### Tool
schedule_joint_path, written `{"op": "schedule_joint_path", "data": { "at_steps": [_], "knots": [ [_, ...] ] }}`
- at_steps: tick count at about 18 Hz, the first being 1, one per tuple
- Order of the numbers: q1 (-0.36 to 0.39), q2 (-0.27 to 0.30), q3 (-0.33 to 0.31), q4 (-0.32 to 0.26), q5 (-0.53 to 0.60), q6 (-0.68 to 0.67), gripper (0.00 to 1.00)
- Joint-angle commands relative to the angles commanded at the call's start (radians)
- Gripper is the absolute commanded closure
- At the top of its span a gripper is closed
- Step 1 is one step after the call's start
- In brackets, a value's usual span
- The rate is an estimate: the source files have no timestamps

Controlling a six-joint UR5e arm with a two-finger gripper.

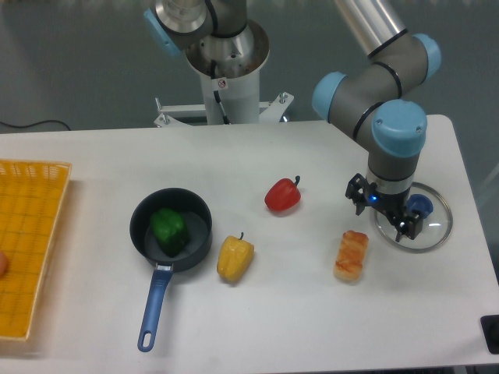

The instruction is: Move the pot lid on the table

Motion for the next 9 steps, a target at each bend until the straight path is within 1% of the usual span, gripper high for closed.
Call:
{"op": "schedule_joint_path", "data": {
  "at_steps": [4, 6, 9],
  "knots": [
    [-0.018, 0.014, -0.009, -0.006, 0.000, -0.002, 0.00],
    [-0.034, 0.023, -0.043, 0.000, 0.009, 0.000, 0.00],
    [-0.026, 0.035, -0.074, 0.002, 0.011, 0.000, 0.00]
  ]
}}
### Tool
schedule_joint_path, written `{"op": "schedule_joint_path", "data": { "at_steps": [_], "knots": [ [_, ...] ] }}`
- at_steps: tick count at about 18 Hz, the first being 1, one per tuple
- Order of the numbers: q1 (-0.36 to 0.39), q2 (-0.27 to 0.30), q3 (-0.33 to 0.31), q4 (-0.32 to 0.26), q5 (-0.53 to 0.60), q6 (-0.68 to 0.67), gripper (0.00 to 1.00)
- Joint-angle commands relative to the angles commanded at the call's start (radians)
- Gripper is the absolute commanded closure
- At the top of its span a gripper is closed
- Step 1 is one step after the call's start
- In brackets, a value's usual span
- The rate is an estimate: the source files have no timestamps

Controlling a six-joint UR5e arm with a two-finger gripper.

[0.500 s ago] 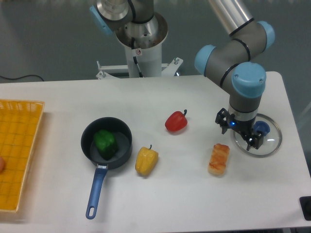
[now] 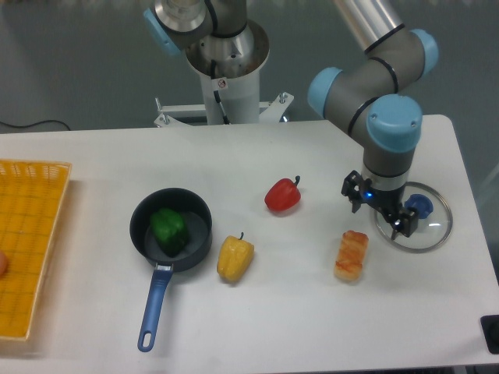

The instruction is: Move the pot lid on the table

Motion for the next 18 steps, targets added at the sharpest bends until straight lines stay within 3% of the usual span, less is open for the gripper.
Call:
{"op": "schedule_joint_path", "data": {
  "at_steps": [3, 7, 10, 18],
  "knots": [
    [0.006, 0.012, -0.008, -0.005, 0.032, -0.018, 0.00],
    [0.067, 0.041, -0.028, -0.014, 0.032, -0.034, 0.00],
    [0.100, 0.043, -0.057, -0.014, -0.007, -0.032, 0.00],
    [0.153, 0.032, -0.060, -0.037, -0.020, -0.020, 0.00]
  ]
}}
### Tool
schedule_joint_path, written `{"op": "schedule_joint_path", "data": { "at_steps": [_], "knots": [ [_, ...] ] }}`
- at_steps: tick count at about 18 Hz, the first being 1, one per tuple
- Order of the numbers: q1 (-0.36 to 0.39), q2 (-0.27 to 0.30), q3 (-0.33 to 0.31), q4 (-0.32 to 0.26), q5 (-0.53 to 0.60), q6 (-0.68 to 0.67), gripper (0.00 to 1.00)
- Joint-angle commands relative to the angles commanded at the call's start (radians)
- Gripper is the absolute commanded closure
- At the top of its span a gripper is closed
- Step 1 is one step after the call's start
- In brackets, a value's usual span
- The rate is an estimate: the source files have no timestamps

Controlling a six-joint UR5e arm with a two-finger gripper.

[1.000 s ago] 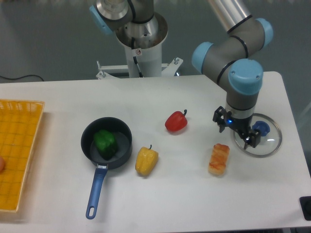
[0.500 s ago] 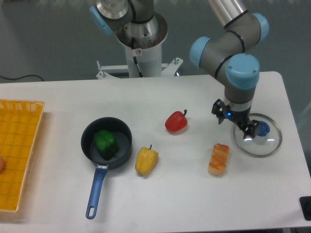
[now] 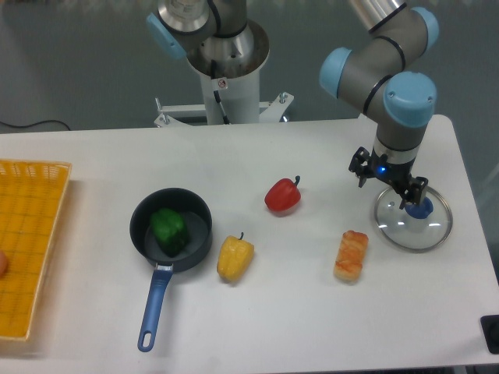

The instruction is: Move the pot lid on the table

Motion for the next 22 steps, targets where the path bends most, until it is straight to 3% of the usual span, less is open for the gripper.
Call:
{"op": "schedule_joint_path", "data": {
  "at_steps": [5, 12, 22],
  "knots": [
    [0.035, -0.011, 0.041, 0.002, -0.090, 0.000, 0.00],
    [0.069, -0.110, 0.150, 0.006, -0.095, 0.021, 0.00],
    [0.094, -0.138, 0.137, 0.003, -0.089, 0.048, 0.00]
  ]
}}
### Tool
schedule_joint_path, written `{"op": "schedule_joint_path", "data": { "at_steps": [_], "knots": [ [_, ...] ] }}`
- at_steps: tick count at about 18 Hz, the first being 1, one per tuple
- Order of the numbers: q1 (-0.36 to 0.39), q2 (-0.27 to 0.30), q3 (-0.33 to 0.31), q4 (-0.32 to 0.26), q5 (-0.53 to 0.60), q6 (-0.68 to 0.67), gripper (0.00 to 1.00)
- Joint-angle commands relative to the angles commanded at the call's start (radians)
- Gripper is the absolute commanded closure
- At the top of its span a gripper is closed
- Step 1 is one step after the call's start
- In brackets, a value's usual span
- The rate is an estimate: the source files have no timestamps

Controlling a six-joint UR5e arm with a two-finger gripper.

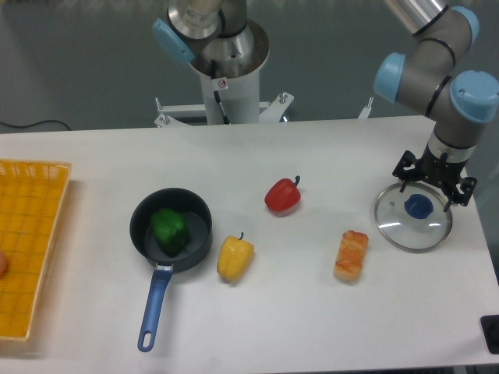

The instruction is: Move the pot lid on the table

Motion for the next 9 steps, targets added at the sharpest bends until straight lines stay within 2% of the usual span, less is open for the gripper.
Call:
{"op": "schedule_joint_path", "data": {
  "at_steps": [9],
  "knots": [
    [-0.003, -0.020, -0.009, 0.005, 0.006, -0.005, 0.00]
  ]
}}
